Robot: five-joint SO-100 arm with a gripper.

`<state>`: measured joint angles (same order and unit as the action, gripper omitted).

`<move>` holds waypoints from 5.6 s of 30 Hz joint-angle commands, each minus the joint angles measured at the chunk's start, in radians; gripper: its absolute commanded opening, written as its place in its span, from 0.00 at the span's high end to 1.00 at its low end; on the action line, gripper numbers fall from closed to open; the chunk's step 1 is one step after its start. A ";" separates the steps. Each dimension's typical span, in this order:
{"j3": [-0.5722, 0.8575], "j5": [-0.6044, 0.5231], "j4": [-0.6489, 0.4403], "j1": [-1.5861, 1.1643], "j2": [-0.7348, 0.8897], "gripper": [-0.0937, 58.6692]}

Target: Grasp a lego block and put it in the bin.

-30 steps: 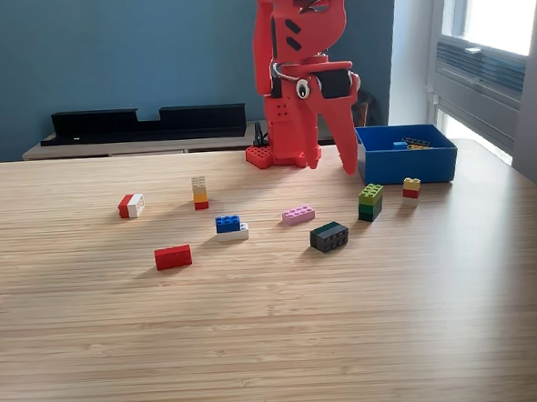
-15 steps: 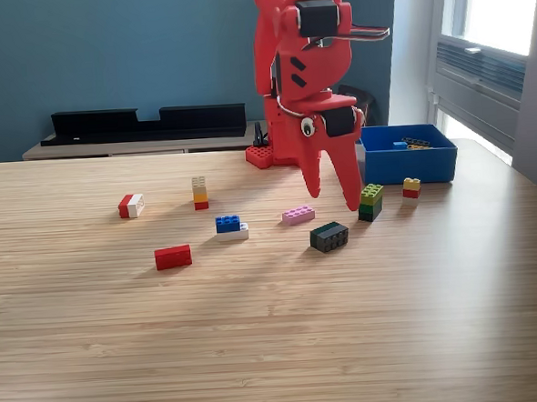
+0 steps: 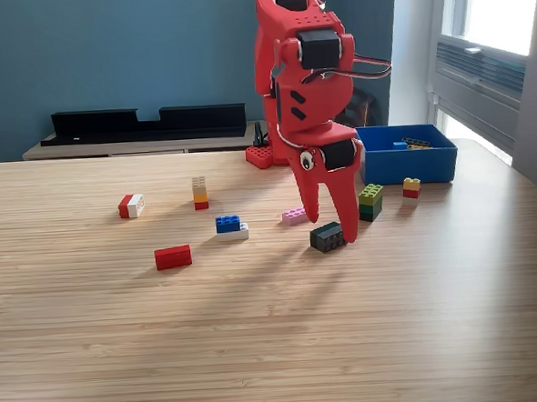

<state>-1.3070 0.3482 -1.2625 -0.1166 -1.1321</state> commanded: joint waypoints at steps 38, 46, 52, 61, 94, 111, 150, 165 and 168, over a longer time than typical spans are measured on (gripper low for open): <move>0.216 -0.339 -0.272 -0.367 -0.331 1.00; 0.057 -0.341 -0.314 -0.641 -0.600 1.00; -0.144 -0.374 -0.314 -0.839 -0.712 1.00; -0.273 -0.436 -0.313 -1.011 -0.729 1.00; -0.097 -0.477 -0.316 -0.583 -0.727 0.88; -0.141 -0.411 -0.307 -0.295 -0.729 0.86; -0.502 0.014 -0.037 0.077 -0.723 0.46; -0.466 0.095 0.012 0.106 -0.479 0.46; -0.437 0.101 0.014 0.106 -0.403 0.45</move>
<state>-1.8239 0.4387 -1.2563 -0.0245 -1.5693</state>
